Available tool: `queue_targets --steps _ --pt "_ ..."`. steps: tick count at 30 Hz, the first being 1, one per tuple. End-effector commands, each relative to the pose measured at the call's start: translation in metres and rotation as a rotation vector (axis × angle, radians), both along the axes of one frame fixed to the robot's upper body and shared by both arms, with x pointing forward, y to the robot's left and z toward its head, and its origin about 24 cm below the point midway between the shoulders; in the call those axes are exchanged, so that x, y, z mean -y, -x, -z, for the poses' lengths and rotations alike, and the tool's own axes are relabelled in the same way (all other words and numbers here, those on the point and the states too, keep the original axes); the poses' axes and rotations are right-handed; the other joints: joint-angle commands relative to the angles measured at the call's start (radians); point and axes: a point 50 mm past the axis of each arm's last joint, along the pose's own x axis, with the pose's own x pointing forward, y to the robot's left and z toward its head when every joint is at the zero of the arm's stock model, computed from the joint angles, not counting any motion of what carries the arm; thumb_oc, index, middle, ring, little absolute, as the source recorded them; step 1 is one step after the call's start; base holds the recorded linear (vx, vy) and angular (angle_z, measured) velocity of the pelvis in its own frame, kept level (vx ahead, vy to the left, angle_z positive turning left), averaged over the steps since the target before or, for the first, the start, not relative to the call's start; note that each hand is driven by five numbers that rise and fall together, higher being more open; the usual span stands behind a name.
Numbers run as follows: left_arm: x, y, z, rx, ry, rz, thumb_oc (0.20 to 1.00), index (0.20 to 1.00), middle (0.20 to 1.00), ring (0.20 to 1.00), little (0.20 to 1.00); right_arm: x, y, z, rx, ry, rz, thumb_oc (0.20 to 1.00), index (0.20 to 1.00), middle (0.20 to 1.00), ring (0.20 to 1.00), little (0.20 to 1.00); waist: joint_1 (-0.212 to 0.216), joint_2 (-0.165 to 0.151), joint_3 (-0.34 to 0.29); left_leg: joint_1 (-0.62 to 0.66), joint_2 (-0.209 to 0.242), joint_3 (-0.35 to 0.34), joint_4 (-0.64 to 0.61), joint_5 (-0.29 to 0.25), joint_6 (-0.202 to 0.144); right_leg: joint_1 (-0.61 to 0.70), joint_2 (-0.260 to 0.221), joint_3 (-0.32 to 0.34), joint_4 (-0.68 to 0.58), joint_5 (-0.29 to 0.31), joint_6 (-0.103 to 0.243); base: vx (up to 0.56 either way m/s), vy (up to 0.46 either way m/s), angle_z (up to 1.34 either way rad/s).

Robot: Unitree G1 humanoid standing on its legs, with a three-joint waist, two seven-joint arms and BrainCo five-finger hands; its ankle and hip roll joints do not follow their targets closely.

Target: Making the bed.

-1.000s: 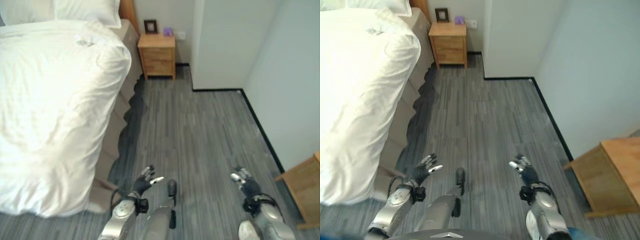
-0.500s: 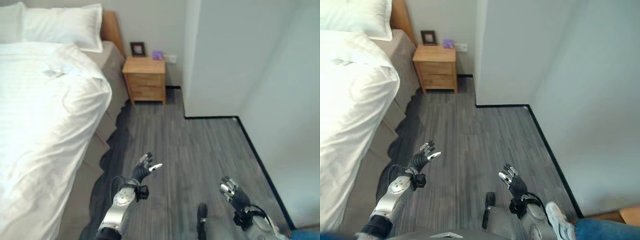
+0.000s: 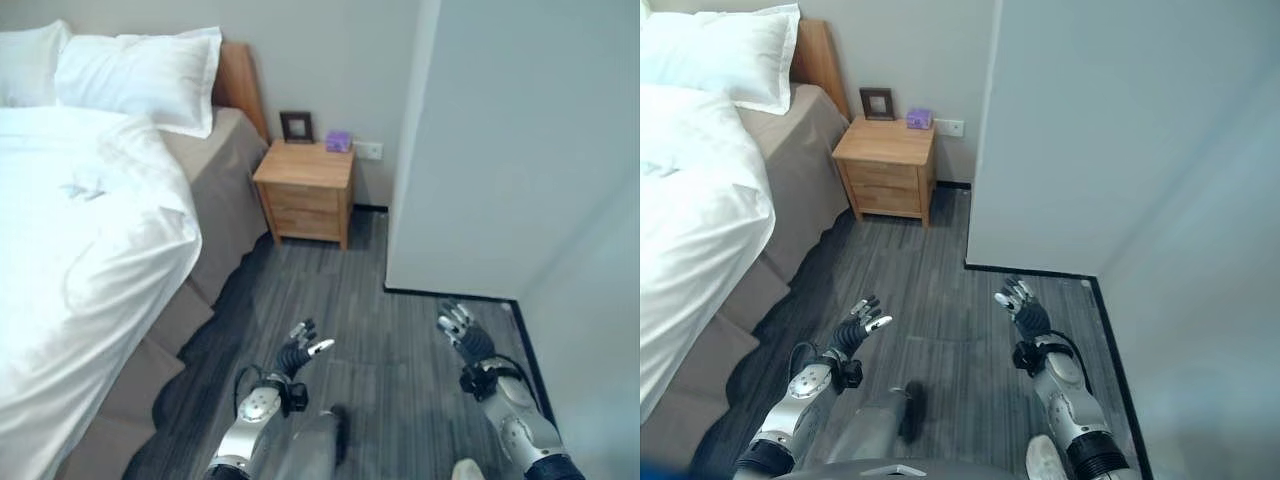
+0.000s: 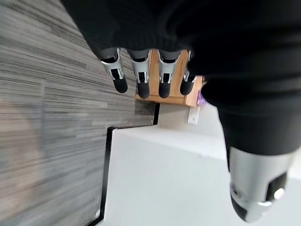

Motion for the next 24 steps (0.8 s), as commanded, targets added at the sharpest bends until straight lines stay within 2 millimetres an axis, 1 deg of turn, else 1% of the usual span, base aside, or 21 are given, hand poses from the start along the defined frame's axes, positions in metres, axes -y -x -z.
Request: queue_targets --steps 1,2,3,5,6,7,8,9,10,11,12,13,15,16,17,18,19,20,22,23,24 --pt "0.017 -0.021 -0.033 0.171 0.014 0.099 1.000 1.000 1.000 1.000 1.000 -0.024 0.000 -0.016 0.092 -0.085 -0.104 1.000 1.000 1.000 1.000 1.000 0.071 -0.051 -0.049 0.149 -0.027 0.027 0.050 0.052 0.071 -0.080 -0.124 0.021 0.389 0.314 0.199 0.71 0.044 -0.18" --pt "0.017 -0.021 -0.033 0.171 0.014 0.100 1.000 1.000 1.000 1.000 1.000 -0.024 0.000 -0.016 0.092 -0.085 -0.104 1.000 1.000 1.000 1.000 1.000 0.074 -0.049 -0.052 0.146 -0.024 0.029 0.050 0.053 0.071 -0.085 -0.122 0.025 0.390 0.315 0.199 0.82 0.139 -0.44" --pt "0.022 -0.027 -0.043 0.212 0.010 0.151 1.000 1.000 1.000 1.000 1.000 -0.033 -0.002 -0.021 0.114 -0.122 -0.122 1.000 1.000 1.000 1.000 1.000 0.046 -0.016 -0.030 0.243 0.012 0.032 0.038 -0.001 0.097 -0.254 -0.165 0.012 0.720 0.427 0.241 0.30 0.081 -0.50" --pt "0.025 -0.031 -0.047 0.220 0.077 0.155 1.000 1.000 1.000 1.000 1.000 -0.038 -0.004 -0.028 0.145 -0.181 -0.122 1.000 1.000 1.000 1.000 1.000 0.013 0.004 -0.010 0.291 0.033 0.024 0.025 -0.009 0.100 -0.346 -0.167 0.011 0.785 0.401 0.225 0.48 0.007 -0.31" --pt "0.029 -0.034 -0.053 0.235 0.114 0.216 1.000 1.000 1.000 1.000 1.000 -0.030 -0.005 -0.035 0.180 -0.185 -0.104 1.000 1.000 1.000 1.000 1.000 -0.044 0.010 0.007 0.360 0.032 -0.044 0.020 -0.007 0.086 -0.439 -0.147 0.032 0.656 0.320 0.182 0.51 -0.091 0.40" --pt "0.029 -0.034 -0.053 0.235 0.114 0.216 1.000 1.000 1.000 1.000 1.000 -0.030 -0.005 -0.035 0.180 -0.185 -0.104 1.000 1.000 1.000 1.000 1.000 -0.047 0.012 0.007 0.360 0.034 -0.048 0.019 -0.006 0.085 -0.436 -0.146 0.027 0.650 0.323 0.181 0.71 -0.276 1.35" --pt "0.041 -0.033 -0.059 0.246 0.182 0.307 1.000 1.000 1.000 1.000 1.000 -0.012 -0.001 -0.041 0.209 -0.216 -0.054 1.000 1.000 1.000 1.000 1.000 -0.092 -0.002 0.010 0.396 0.024 -0.138 0.019 -0.010 0.059 -0.411 -0.116 0.133 0.429 0.270 0.168 0.33 -0.164 1.27" --pt "0.041 -0.033 -0.059 0.246 0.182 0.307 1.000 1.000 1.000 1.000 1.000 -0.012 -0.001 -0.041 0.209 -0.216 -0.054 1.000 1.000 1.000 1.000 1.000 -0.093 0.000 0.009 0.395 0.025 -0.139 0.018 -0.008 0.059 -0.410 -0.115 0.131 0.424 0.274 0.168 0.49 -0.280 1.24" --pt "0.049 -0.032 -0.059 0.235 0.214 0.372 1.000 1.000 1.000 1.000 1.000 0.004 0.006 -0.042 0.228 -0.229 -0.009 1.000 1.000 1.000 1.000 1.000 -0.123 -0.016 0.003 0.388 0.008 -0.226 0.025 -0.018 0.049 -0.386 -0.080 0.304 0.272 0.257 0.174 0.31 -0.376 2.01" --pt "0.053 -0.032 -0.060 0.207 0.227 0.472 1.000 1.000 1.000 1.000 1.000 0.032 0.017 -0.040 0.201 -0.163 0.013 1.000 1.000 1.000 1.000 1.000 -0.132 -0.039 0.002 0.357 0.002 -0.361 0.023 -0.009 0.020 -0.329 -0.049 0.520 0.238 0.281 0.210 0.30 -0.378 3.01" --pt "0.053 -0.032 -0.060 0.206 0.227 0.474 1.000 1.000 1.000 1.000 1.000 0.032 0.017 -0.040 0.201 -0.164 0.014 1.000 1.000 1.000 1.000 1.000 -0.131 -0.040 -0.002 0.352 0.002 -0.361 0.022 -0.006 0.019 -0.334 -0.049 0.521 0.237 0.285 0.211 0.28 -0.393 4.34" --pt "0.051 -0.025 -0.070 0.264 0.248 0.507 1.000 1.000 1.000 1.000 1.000 0.033 0.022 -0.055 0.275 -0.239 -0.032 1.000 1.000 1.000 1.000 1.000 -0.104 -0.056 -0.005 0.347 0.007 -0.377 0.025 -0.040 0.001 -0.299 -0.087 0.420 0.150 0.207 0.189 0.12 -0.136 3.07" --pt "0.044 -0.018 -0.065 0.254 0.228 0.493 1.000 1.000 1.000 1.000 1.000 0.041 0.024 -0.056 0.286 -0.230 -0.032 1.000 1.000 1.000 1.000 1.000 -0.098 -0.059 -0.004 0.310 -0.011 -0.422 0.052 -0.033 -0.004 -0.290 -0.092 0.389 0.129 0.197 0.169 0.04 -0.203 1.60" --pt "0.022 -0.013 -0.060 0.246 0.214 0.388 1.000 1.000 1.000 1.000 1.000 0.064 0.024 -0.065 0.314 -0.107 0.002 1.000 1.000 1.000 1.000 1.000 -0.094 -0.063 0.026 0.243 -0.011 -0.328 0.104 -0.021 -0.005 -0.286 -0.119 0.268 0.131 0.193 0.157 -0.05 -0.187 1.33" --pt "0.022 -0.013 -0.060 0.246 0.214 0.387 1.000 1.000 1.000 1.000 1.000 0.064 0.024 -0.065 0.314 -0.107 0.002 1.000 1.000 1.000 1.000 1.000 -0.097 -0.062 0.023 0.238 -0.012 -0.331 0.105 -0.019 -0.005 -0.289 -0.119 0.265 0.130 0.195 0.158 -0.15 -0.111 1.89" --pt "0.015 -0.009 -0.053 0.220 0.224 0.329 1.000 1.000 1.000 1.000 1.000 0.069 0.023 -0.066 0.318 -0.111 0.028 1.000 1.000 1.000 1.000 1.000 -0.108 -0.068 0.035 0.228 0.012 -0.203 0.135 -0.044 0.005 -0.292 -0.141 0.216 0.126 0.202 0.158 -0.21 -0.078 2.93" --pt "-0.001 -0.002 -0.041 0.178 0.243 0.218 1.000 1.000 1.000 1.000 1.000 0.072 0.028 -0.061 0.288 -0.090 0.031 1.000 1.000 1.000 1.000 1.000 -0.119 -0.080 0.041 0.256 0.109 0.001 0.184 -0.068 0.002 -0.278 -0.181 0.097 0.083 0.224 0.145 -0.21 -0.080 2.69" --pt "-0.001 -0.002 -0.041 0.178 0.242 0.218 1.000 1.000 1.000 1.000 1.000 0.072 0.028 -0.061 0.288 -0.090 0.031 1.000 1.000 1.000 1.000 1.000 -0.121 -0.081 0.038 0.253 0.108 0.000 0.183 -0.065 0.002 -0.280 -0.182 0.096 0.082 0.226 0.144 -0.18 -0.094 2.54" --pt "-0.020 0.000 -0.040 0.195 0.204 0.109 1.000 1.000 1.000 1.000 1.000 0.075 0.038 -0.055 0.263 -0.106 0.040 1.000 1.000 1.000 1.000 1.000 -0.133 -0.081 0.028 0.290 0.183 0.140 0.182 -0.052 -0.023 -0.263 -0.209 -0.034 0.035 0.237 0.142 -0.11 -0.028 1.94" --pt "-0.020 0.000 -0.040 0.195 0.204 0.109 1.000 1.000 1.000 1.000 1.000 0.075 0.038 -0.055 0.263 -0.106 0.040 1.000 1.000 1.000 1.000 1.000 -0.133 -0.081 0.028 0.290 0.183 0.140 0.182 -0.052 -0.023 -0.263 -0.209 -0.034 0.035 0.237 0.142 -0.10 0.061 2.05" --pt "-0.030 0.003 -0.037 0.186 0.171 0.060 1.000 1.000 1.000 1.000 1.000 0.069 0.044 -0.045 0.221 -0.117 0.034 1.000 1.000 1.000 1.000 1.000 -0.128 -0.056 0.013 0.322 0.159 0.131 0.028 -0.050 -0.043 -0.246 -0.202 -0.086 0.003 0.234 0.154 -0.07 0.140 2.10"
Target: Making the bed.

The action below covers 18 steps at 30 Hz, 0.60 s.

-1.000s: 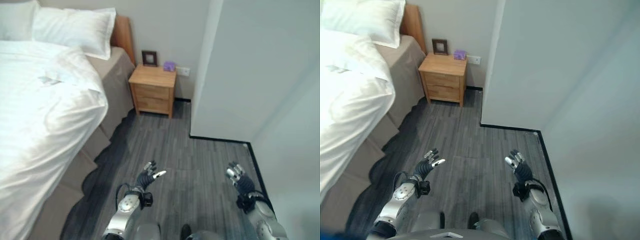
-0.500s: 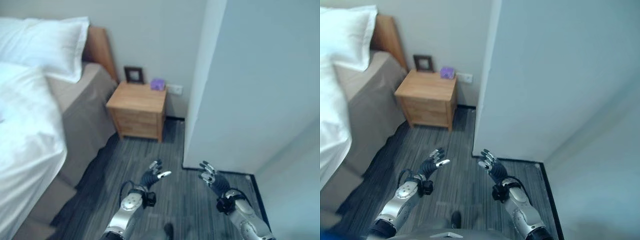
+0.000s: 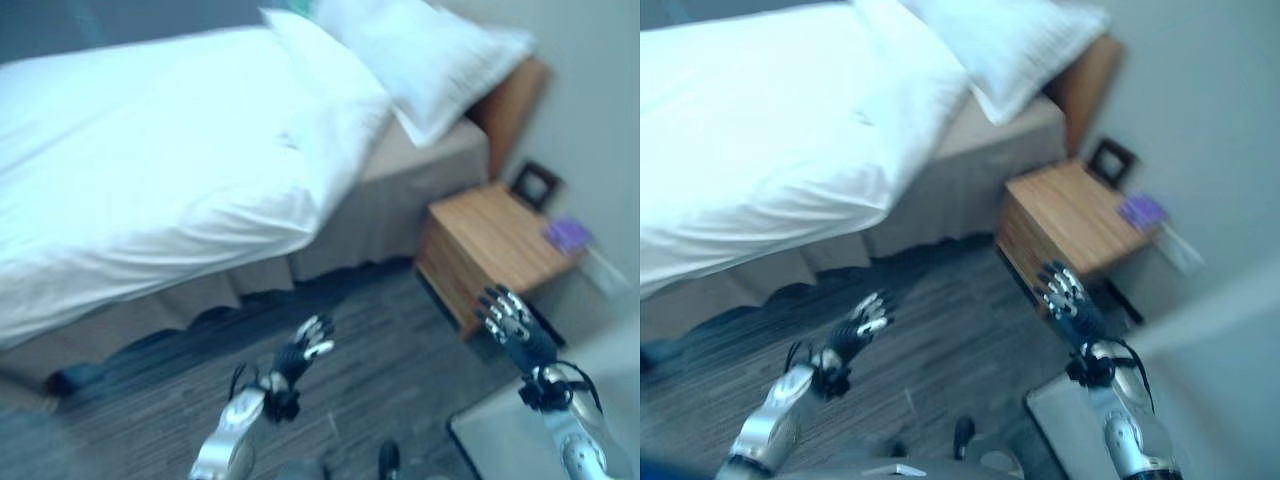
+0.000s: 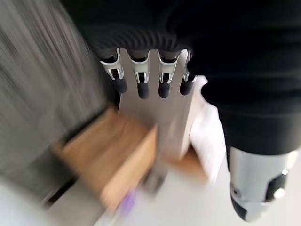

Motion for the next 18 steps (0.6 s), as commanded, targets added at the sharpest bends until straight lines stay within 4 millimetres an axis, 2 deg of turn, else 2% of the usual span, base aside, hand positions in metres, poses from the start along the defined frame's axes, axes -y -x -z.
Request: queue_targets --steps 1,3,5,6,8,12,13,15,18 --pt "-0.021 -0.013 -0.014 0.098 -0.015 -0.174 1.000 1.000 1.000 1.000 1.000 -0.005 0.008 0.010 -0.031 -0.002 -0.037 1.000 1.000 1.000 1.000 1.000 0.001 0.043 -0.052 -0.018 -0.052 -0.172 -0.288 0.214 0.025 0.017 -0.031 0.024 -0.041 0.046 0.146 -0.07 0.140 1.64" --pt "-0.026 -0.013 -0.016 0.103 -0.021 -0.215 1.000 1.000 1.000 1.000 1.000 -0.009 0.008 0.012 -0.040 -0.002 -0.044 1.000 1.000 1.000 1.000 1.000 0.002 0.044 -0.060 -0.020 -0.059 -0.185 -0.300 0.220 0.027 0.012 -0.034 0.021 -0.029 0.047 0.146 -0.02 0.101 0.97" --pt "-0.037 -0.012 -0.018 0.116 -0.030 -0.281 1.000 1.000 1.000 1.000 1.000 -0.024 0.003 0.017 -0.056 -0.034 -0.092 1.000 1.000 1.000 1.000 1.000 0.008 0.049 -0.057 -0.001 -0.067 -0.186 -0.328 0.227 0.029 0.007 -0.035 0.027 -0.017 0.046 0.145 -0.04 0.135 0.11" --pt "-0.047 -0.009 -0.015 0.104 -0.048 -0.333 1.000 1.000 1.000 1.000 1.000 -0.039 0.001 0.021 -0.073 -0.025 -0.181 1.000 1.000 1.000 1.000 1.000 0.024 0.050 -0.055 0.012 -0.069 -0.179 -0.335 0.225 0.032 0.005 -0.038 0.028 -0.010 0.041 0.146 -0.08 0.124 -0.64" --pt "-0.054 -0.008 -0.016 0.110 -0.097 -0.372 1.000 1.000 1.000 1.000 1.000 -0.049 0.002 0.027 -0.108 0.005 -0.244 1.000 1.000 1.000 1.000 1.000 0.035 0.055 -0.050 0.017 -0.072 -0.178 -0.335 0.224 0.035 0.000 -0.040 0.031 0.001 0.043 0.146 -0.09 0.109 -0.47" --pt "-0.062 -0.005 -0.016 0.113 -0.076 -0.446 1.000 1.000 1.000 1.000 1.000 -0.052 0.006 0.034 -0.143 0.023 -0.265 1.000 1.000 1.000 1.000 1.000 0.044 0.057 -0.047 0.030 -0.075 -0.166 -0.335 0.218 0.036 0.008 -0.042 0.025 -0.009 0.047 0.148 -0.03 0.038 -0.09" --pt "-0.034 -0.005 0.005 0.009 -0.083 -0.387 1.000 1.000 1.000 1.000 1.000 -0.014 -0.013 0.040 -0.191 0.091 0.074 1.000 1.000 1.000 1.000 1.000 0.005 0.071 -0.018 -0.030 -0.035 -0.288 -0.203 0.204 0.004 0.013 0.034 0.191 -0.008 0.021 0.089 0.05 0.097 -0.05" --pt "-0.035 -0.005 0.004 0.013 -0.073 -0.410 1.000 1.000 1.000 1.000 1.000 -0.006 -0.008 0.044 -0.221 0.212 0.087 1.000 1.000 1.000 1.000 1.000 -0.015 0.098 -0.045 0.048 -0.056 -0.300 -0.323 0.228 0.011 0.031 0.037 0.206 -0.028 0.018 0.096 0.15 0.228 0.02" --pt "-0.041 -0.011 -0.004 0.052 -0.098 -0.418 1.000 1.000 1.000 1.000 1.000 0.000 -0.005 0.044 -0.220 0.172 0.156 1.000 1.000 1.000 1.000 1.000 -0.028 0.105 -0.047 0.057 -0.069 -0.287 -0.325 0.229 0.016 0.037 0.024 0.214 -0.032 0.023 0.105 0.12 0.218 -0.07"
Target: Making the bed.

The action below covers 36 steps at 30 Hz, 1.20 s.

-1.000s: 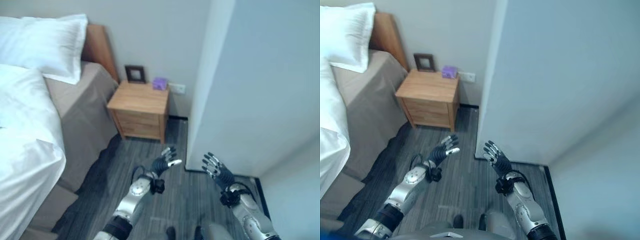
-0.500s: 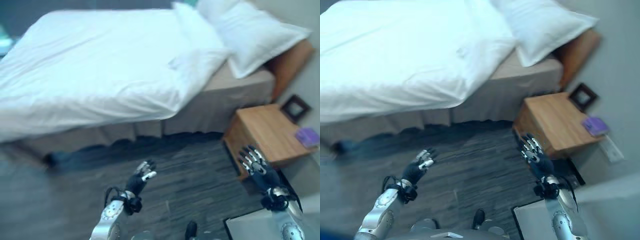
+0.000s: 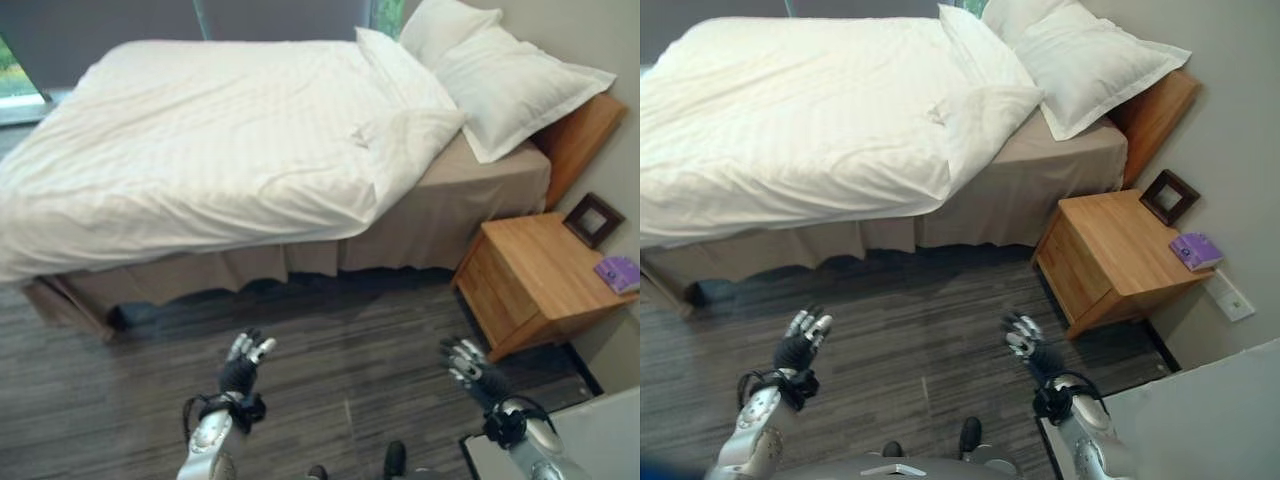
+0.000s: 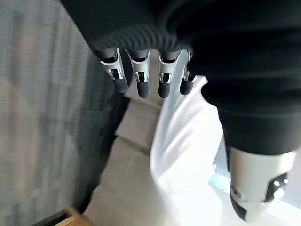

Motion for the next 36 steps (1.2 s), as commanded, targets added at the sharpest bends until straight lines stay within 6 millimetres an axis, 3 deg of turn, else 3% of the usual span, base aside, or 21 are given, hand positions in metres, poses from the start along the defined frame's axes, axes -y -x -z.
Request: queue_targets --steps 1,4,6,7,8,10,11,15,16,18,20,23,26,27,28,29,30,31,33,34,36 --pt "-0.017 -0.028 -0.033 0.168 -0.102 -0.026 1.000 1.000 1.000 1.000 1.000 0.010 -0.021 -0.024 0.160 0.025 0.101 1.000 1.000 1.000 1.000 1.000 -0.035 0.017 -0.008 -0.074 0.033 -0.129 0.018 0.050 -0.029 0.044 -0.003 0.140 0.053 -0.095 0.041 0.09 0.209 -0.02" --pt "-0.036 -0.028 -0.037 0.179 -0.119 -0.128 1.000 1.000 1.000 1.000 1.000 0.004 -0.020 -0.019 0.131 0.053 0.069 1.000 1.000 1.000 1.000 1.000 -0.030 0.020 -0.003 -0.071 0.022 -0.104 0.017 0.035 -0.014 0.024 -0.020 0.148 0.079 -0.098 0.058 0.06 0.196 -0.18" --pt "-0.048 -0.026 -0.038 0.182 -0.108 -0.218 1.000 1.000 1.000 1.000 1.000 -0.004 -0.028 -0.022 0.157 0.028 0.060 1.000 1.000 1.000 1.000 1.000 -0.025 0.029 0.018 -0.068 0.017 -0.077 0.020 0.017 0.009 -0.047 -0.031 0.147 0.232 -0.103 0.081 -0.01 0.281 -0.42" --pt "-0.059 -0.021 -0.036 0.162 -0.130 -0.262 1.000 1.000 1.000 1.000 1.000 -0.016 -0.036 -0.025 0.177 0.015 0.009 1.000 1.000 1.000 1.000 1.000 -0.017 0.031 0.059 -0.043 0.010 -0.025 0.021 0.000 0.029 -0.170 -0.059 0.115 0.464 0.007 0.121 -0.04 0.242 -0.55" --pt "-0.059 -0.021 -0.036 0.163 -0.130 -0.262 1.000 1.000 1.000 1.000 1.000 -0.016 -0.036 -0.025 0.177 0.015 0.009 1.000 1.000 1.000 1.000 1.000 -0.016 0.031 0.056 -0.047 0.011 -0.023 0.021 0.001 0.029 -0.174 -0.058 0.117 0.462 0.010 0.120 -0.02 0.227 -0.54" --pt "-0.066 -0.014 -0.030 0.129 -0.145 -0.301 1.000 1.000 1.000 1.000 1.000 -0.028 -0.042 -0.028 0.193 -0.016 -0.032 1.000 1.000 1.000 1.000 1.000 -0.024 0.048 0.082 -0.004 0.022 0.000 0.009 -0.012 0.038 -0.270 -0.064 0.073 0.611 0.086 0.156 0.11 0.154 -0.67" --pt "-0.067 -0.013 -0.031 0.132 -0.138 -0.312 1.000 1.000 1.000 1.000 1.000 -0.032 -0.043 -0.029 0.197 -0.036 -0.041 1.000 1.000 1.000 1.000 1.000 -0.031 0.048 0.089 0.018 0.023 0.001 0.007 -0.023 0.040 -0.308 -0.068 0.064 0.643 0.090 0.161 0.24 0.124 -0.77" --pt "-0.061 -0.015 -0.030 0.144 -0.100 -0.277 1.000 1.000 1.000 1.000 1.000 -0.031 -0.034 -0.026 0.183 -0.013 -0.082 1.000 1.000 1.000 1.000 1.000 -0.054 0.036 0.085 0.066 0.023 -0.023 0.007 -0.064 0.031 -0.365 -0.074 -0.009 0.543 0.069 0.142 0.32 0.010 0.05" --pt "-0.055 -0.021 -0.033 0.160 -0.094 -0.240 1.000 1.000 1.000 1.000 1.000 -0.025 -0.026 -0.022 0.155 0.032 -0.074 1.000 1.000 1.000 1.000 1.000 -0.080 0.028 0.077 0.112 0.032 -0.042 0.007 -0.103 0.009 -0.377 -0.093 -0.040 0.408 0.056 0.133 0.43 -0.110 0.40" --pt "-0.049 -0.032 -0.038 0.189 -0.088 -0.221 1.000 1.000 1.000 1.000 1.000 -0.025 -0.026 -0.021 0.155 0.018 -0.053 1.000 1.000 1.000 1.000 1.000 -0.098 0.022 0.071 0.147 0.049 -0.058 0.007 -0.126 -0.016 -0.370 -0.096 -0.017 0.248 0.052 0.129 0.50 -0.172 0.56" --pt "-0.043 -0.045 -0.047 0.230 -0.095 -0.193 1.000 1.000 1.000 1.000 1.000 -0.027 -0.025 -0.021 0.162 0.015 -0.071 1.000 1.000 1.000 1.000 1.000 -0.122 0.022 0.069 0.203 0.079 -0.083 0.007 -0.158 -0.042 -0.394 -0.132 0.054 0.101 0.093 0.148 0.42 -0.192 0.69" --pt "-0.034 -0.054 -0.053 0.253 -0.106 -0.141 1.000 1.000 1.000 1.000 1.000 -0.030 -0.025 -0.017 0.136 0.050 -0.094 1.000 1.000 1.000 1.000 1.000 -0.134 0.021 0.053 0.289 0.106 -0.105 0.012 -0.176 -0.071 -0.411 -0.175 0.050 0.073 0.138 0.173 0.65 -0.295 0.23" --pt "-0.022 -0.063 -0.058 0.282 -0.073 -0.104 1.000 1.000 1.000 1.000 1.000 -0.030 -0.034 -0.023 0.155 0.084 -0.136 1.000 1.000 1.000 1.000 1.000 -0.149 0.036 0.024 0.265 0.167 -0.112 0.153 -0.060 -0.119 -0.378 -0.140 0.033 0.118 0.134 0.141 0.66 -0.375 0.20" --pt "-0.017 -0.066 -0.059 0.295 -0.034 -0.121 1.000 1.000 1.000 1.000 1.000 -0.027 -0.041 -0.030 0.183 0.099 -0.139 1.000 1.000 1.000 1.000 1.000 -0.167 0.048 0.010 0.177 0.234 -0.076 0.433 0.183 -0.135 -0.352 -0.082 0.009 0.168 0.077 0.069 0.76 -0.572 -0.10" --pt "-0.016 -0.067 -0.057 0.289 0.002 -0.143 1.000 1.000 1.000 1.000 1.000 -0.030 -0.045 -0.031 0.186 0.097 -0.144 1.000 1.000 1.000 1.000 1.000 -0.157 0.033 0.009 0.097 0.239 -0.081 0.592 0.241 -0.127 -0.304 -0.065 0.002 0.172 0.033 0.035 0.59 -0.474 -0.02" --pt "-0.016 -0.067 -0.057 0.289 0.001 -0.143 1.000 1.000 1.000 1.000 1.000 -0.030 -0.045 -0.031 0.186 0.097 -0.144 1.000 1.000 1.000 1.000 1.000 -0.161 0.030 0.007 0.091 0.236 -0.085 0.593 0.242 -0.127 -0.306 -0.068 0.000 0.171 0.034 0.035 0.45 -0.366 0.19" --pt "-0.016 -0.068 -0.061 0.318 0.066 -0.207 1.000 1.000 1.000 1.000 1.000 -0.034 -0.053 -0.038 0.216 0.068 -0.141 1.000 1.000 1.000 1.000 1.000 -0.141 0.016 0.013 0.034 0.234 -0.085 0.736 0.283 -0.123 -0.253 -0.038 0.005 0.163 0.007 0.000 0.62 -0.512 -0.27" --pt "-0.011 -0.069 -0.063 0.338 0.117 -0.206 1.000 1.000 1.000 1.000 1.000 -0.034 -0.062 -0.047 0.255 0.050 -0.130 1.000 1.000 1.000 1.000 1.000 -0.094 -0.031 0.052 -0.103 0.234 -0.050 0.947 0.228 -0.098 -0.146 -0.013 0.021 0.107 -0.014 -0.033 0.62 -0.508 -0.56" --pt "-0.011 -0.069 -0.063 0.338 0.096 -0.188 1.000 1.000 1.000 1.000 1.000 -0.031 -0.065 -0.051 0.274 0.073 -0.130 1.000 1.000 1.000 1.000 1.000 -0.071 -0.049 0.064 -0.169 0.235 -0.025 0.980 0.193 -0.100 -0.105 -0.011 0.035 0.077 -0.011 -0.034 0.52 -0.301 -1.20" --pt "-0.014 -0.067 -0.063 0.338 0.062 -0.180 1.000 1.000 1.000 1.000 1.000 -0.023 -0.067 -0.056 0.287 0.084 -0.113 1.000 1.000 1.000 1.000 1.000 -0.041 -0.062 0.078 -0.287 0.187 -0.015 0.956 0.145 -0.108 -0.042 -0.008 0.073 0.044 -0.006 -0.027 0.65 -0.179 -1.14" --pt "-0.017 -0.066 -0.063 0.341 0.060 -0.196 1.000 1.000 1.000 1.000 1.000 -0.022 -0.067 -0.056 0.289 0.079 -0.112 1.000 1.000 1.000 1.000 1.000 -0.037 -0.067 0.076 -0.329 0.182 -0.001 0.916 0.141 -0.113 -0.023 -0.010 0.088 0.031 -0.007 -0.024 0.37 -0.041 -0.68"
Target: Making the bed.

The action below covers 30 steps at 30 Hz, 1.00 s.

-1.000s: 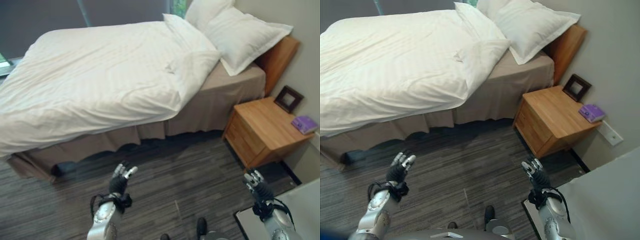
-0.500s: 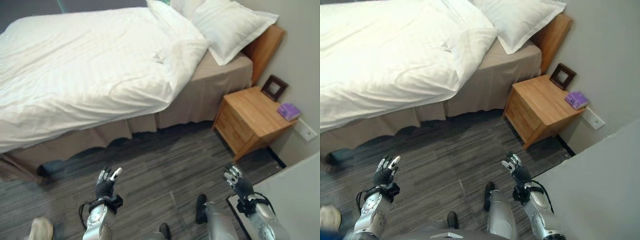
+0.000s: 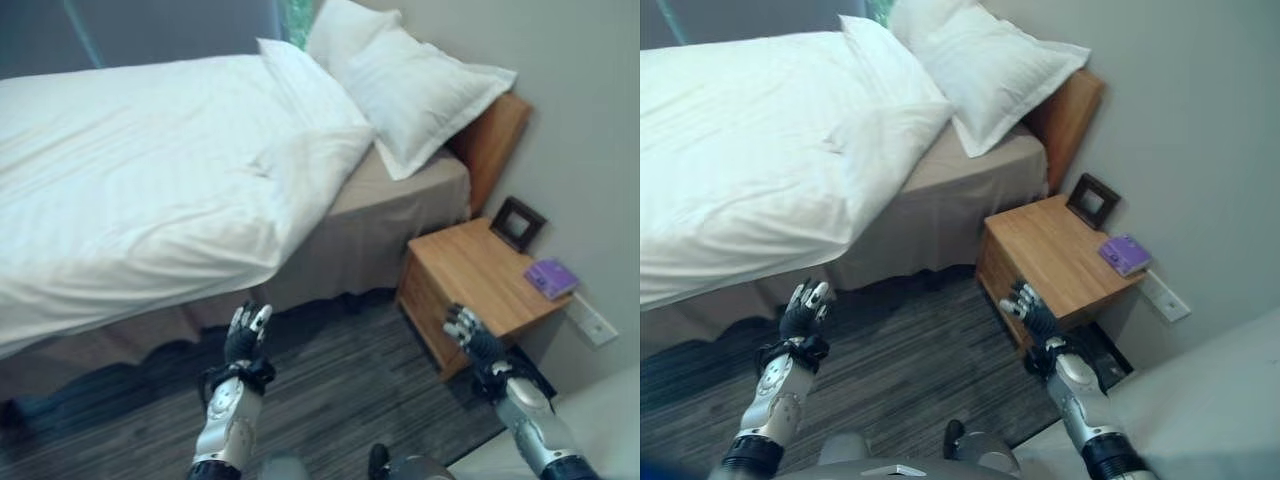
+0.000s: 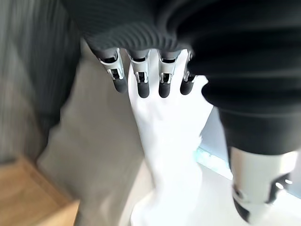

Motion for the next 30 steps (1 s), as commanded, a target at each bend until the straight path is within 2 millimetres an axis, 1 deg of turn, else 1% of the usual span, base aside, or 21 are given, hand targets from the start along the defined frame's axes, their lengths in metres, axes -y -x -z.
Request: queue_targets --steps 1,2,3,4,6,7,9,13,14,15,16,17,18,19,20,21,24,25,26,27,30 --pt "-0.019 -0.020 -0.040 0.196 -0.070 -0.047 1.000 1.000 1.000 1.000 1.000 0.060 -0.031 -0.042 0.171 0.185 0.017 1.000 1.000 1.000 1.000 1.000 0.022 0.025 0.076 0.182 -0.018 0.120 -0.277 0.010 -0.003 0.008 -0.062 0.012 -0.171 0.177 0.120 0.32 0.003 -0.78" --pt "-0.021 -0.020 -0.039 0.195 -0.064 -0.060 1.000 1.000 1.000 1.000 1.000 0.063 -0.027 -0.039 0.161 0.182 0.023 1.000 1.000 1.000 1.000 1.000 0.019 0.027 0.071 0.195 0.009 0.152 -0.357 0.030 -0.013 0.031 -0.064 0.013 -0.172 0.169 0.124 0.62 0.100 -1.29" --pt "-0.023 -0.022 -0.040 0.194 -0.077 -0.065 1.000 1.000 1.000 1.000 1.000 0.068 -0.019 -0.032 0.133 0.188 0.033 1.000 1.000 1.000 1.000 1.000 0.006 0.049 0.059 0.233 0.000 0.192 -0.612 0.036 -0.005 0.061 -0.054 0.017 -0.170 0.141 0.137 0.46 0.111 -1.03" --pt "-0.023 -0.022 -0.039 0.194 -0.077 -0.065 1.000 1.000 1.000 1.000 1.000 0.068 -0.019 -0.032 0.133 0.188 0.033 1.000 1.000 1.000 1.000 1.000 0.007 0.045 0.058 0.239 -0.006 0.197 -0.625 0.043 -0.003 0.060 -0.059 0.019 -0.170 0.141 0.138 0.44 0.160 -0.77" --pt "-0.024 -0.023 -0.041 0.199 -0.100 -0.067 1.000 1.000 1.000 1.000 1.000 0.068 -0.008 -0.022 0.093 0.200 0.027 1.000 1.000 1.000 1.000 1.000 0.003 0.066 0.043 0.274 -0.084 0.176 -0.857 0.000 0.026 0.100 -0.050 0.030 -0.175 0.117 0.156 0.43 0.191 -0.16" --pt "-0.022 -0.023 -0.041 0.202 -0.093 -0.067 1.000 1.000 1.000 1.000 1.000 0.069 -0.001 -0.016 0.066 0.202 0.034 1.000 1.000 1.000 1.000 1.000 0.000 0.082 0.022 0.309 -0.131 0.142 -0.982 0.002 0.040 0.126 -0.037 0.033 -0.178 0.099 0.160 0.54 0.226 -0.04" --pt "-0.019 -0.024 -0.042 0.208 -0.094 -0.058 1.000 1.000 1.000 1.000 1.000 0.070 0.003 -0.012 0.050 0.190 0.050 1.000 1.000 1.000 1.000 1.000 -0.006 0.086 0.018 0.315 -0.143 0.129 -1.013 0.014 0.040 0.143 -0.037 0.033 -0.181 0.089 0.162 0.34 0.142 0.17" --pt "-0.018 -0.027 -0.046 0.214 -0.155 -0.019 1.000 1.000 1.000 1.000 1.000 0.067 0.012 -0.003 0.013 0.166 0.065 1.000 1.000 1.000 1.000 1.000 -0.015 0.087 -0.010 0.344 -0.175 0.118 -1.017 -0.030 0.077 0.159 -0.053 0.040 -0.147 0.049 0.184 0.25 0.157 0.41" --pt "-0.022 -0.028 -0.054 0.227 -0.214 -0.024 1.000 1.000 1.000 1.000 1.000 0.063 0.011 -0.004 0.025 0.163 0.060 1.000 1.000 1.000 1.000 1.000 -0.011 0.083 -0.010 0.387 -0.194 0.129 -1.048 -0.053 0.107 0.117 -0.078 0.049 -0.005 0.083 0.211 0.21 0.204 0.53" --pt "-0.022 -0.028 -0.054 0.227 -0.214 -0.024 1.000 1.000 1.000 1.000 1.000 0.063 0.011 -0.004 0.025 0.163 0.060 1.000 1.000 1.000 1.000 1.000 -0.009 0.084 -0.012 0.384 -0.193 0.130 -1.049 -0.052 0.107 0.112 -0.076 0.051 -0.005 0.085 0.210 0.15 0.229 0.17" --pt "-0.027 -0.031 -0.065 0.255 -0.270 -0.031 1.000 1.000 1.000 1.000 1.000 0.058 0.006 -0.007 0.045 0.157 0.051 1.000 1.000 1.000 1.000 1.000 -0.005 0.090 -0.001 0.401 -0.197 0.148 -1.061 -0.062 0.125 0.037 -0.086 0.054 0.130 0.130 0.233 0.05 0.255 -0.16" --pt "-0.028 -0.040 -0.082 0.304 -0.323 -0.020 1.000 1.000 1.000 1.000 1.000 0.048 -0.004 -0.012 0.072 0.145 0.022 1.000 1.000 1.000 1.000 1.000 -0.022 0.113 0.038 0.436 -0.188 0.145 -1.082 -0.060 0.139 -0.077 -0.079 0.077 0.344 0.189 0.265 0.06 0.256 -0.37" --pt "-0.029 -0.041 -0.083 0.306 -0.323 -0.020 1.000 1.000 1.000 1.000 1.000 0.048 -0.004 -0.012 0.074 0.145 0.022 1.000 1.000 1.000 1.000 1.000 -0.021 0.111 0.040 0.437 -0.190 0.146 -1.084 -0.059 0.139 -0.081 -0.080 0.079 0.351 0.186 0.265 0.15 0.249 -0.17" --pt "-0.031 -0.052 -0.102 0.354 -0.411 0.002 1.000 1.000 1.000 1.000 1.000 0.045 -0.009 -0.015 0.086 0.152 -0.007 1.000 1.000 1.000 1.000 1.000 -0.045 0.129 0.047 0.465 -0.192 0.100 -1.105 -0.062 0.139 -0.142 -0.048 0.131 0.388 0.173 0.244 0.13 0.089 0.15" --pt "-0.031 -0.052 -0.102 0.354 -0.411 0.002 1.000 1.000 1.000 1.000 1.000 0.045 -0.009 -0.015 0.087 0.152 -0.007 1.000 1.000 1.000 1.000 1.000 -0.048 0.127 0.049 0.466 -0.193 0.098 -1.104 -0.063 0.139 -0.141 -0.050 0.129 0.392 0.170 0.244 0.23 0.116 0.62" --pt "-0.028 -0.060 -0.114 0.388 -0.437 0.022 1.000 1.000 1.000 1.000 1.000 0.045 -0.010 -0.015 0.084 0.153 -0.017 1.000 1.000 1.000 1.000 1.000 -0.064 0.129 0.045 0.473 -0.199 0.077 -1.106 -0.068 0.137 -0.151 -0.039 0.152 0.356 0.162 0.231 0.18 0.030 0.77" --pt "-0.019 -0.077 -0.159 0.542 -0.521 0.079 1.000 1.000 1.000 1.000 1.000 0.049 -0.006 -0.015 0.080 0.173 -0.047 1.000 1.000 1.000 1.000 1.000 -0.103 0.129 0.028 0.481 -0.230 0.006 -1.106 -0.086 0.126 -0.148 -0.015 0.237 0.142 0.148 0.227 0.20 0.026 0.67" --pt "-0.018 -0.077 -0.159 0.542 -0.521 0.079 1.000 1.000 1.000 1.000 1.000 0.050 -0.006 -0.015 0.080 0.172 -0.047 1.000 1.000 1.000 1.000 1.000 -0.106 0.130 0.030 0.483 -0.230 0.001 -1.106 -0.087 0.126 -0.141 -0.015 0.233 0.137 0.148 0.227 0.20 0.002 1.00" --pt "-0.019 -0.081 -0.173 0.582 -0.549 0.064 1.000 1.000 1.000 1.000 1.000 0.053 -0.001 -0.013 0.068 0.189 -0.053 1.000 1.000 1.000 1.000 1.000 -0.119 0.120 0.021 0.490 -0.248 -0.052 -1.106 -0.101 0.125 -0.116 -0.002 0.279 0.001 0.142 0.227 0.22 -0.036 1.31" --pt "-0.021 -0.078 -0.175 0.578 -0.594 0.032 1.000 1.000 1.000 1.000 1.000 0.054 0.006 -0.007 0.043 0.189 -0.067 1.000 1.000 1.000 1.000 1.000 -0.101 0.112 0.011 0.487 -0.258 -0.102 -1.106 -0.107 0.126 -0.075 0.000 0.308 -0.034 0.124 0.227 0.22 -0.037 1.38" --pt "-0.025 -0.072 -0.175 0.579 -0.627 0.010 1.000 1.000 1.000 1.000 1.000 0.053 0.001 -0.011 0.055 0.192 -0.074 1.000 1.000 1.000 1.000 1.000 -0.090 0.106 0.001 0.477 -0.267 -0.120 -1.106 -0.108 0.132 -0.055 -0.010 0.297 -0.074 0.142 0.223 0.12 -0.071 1.06"
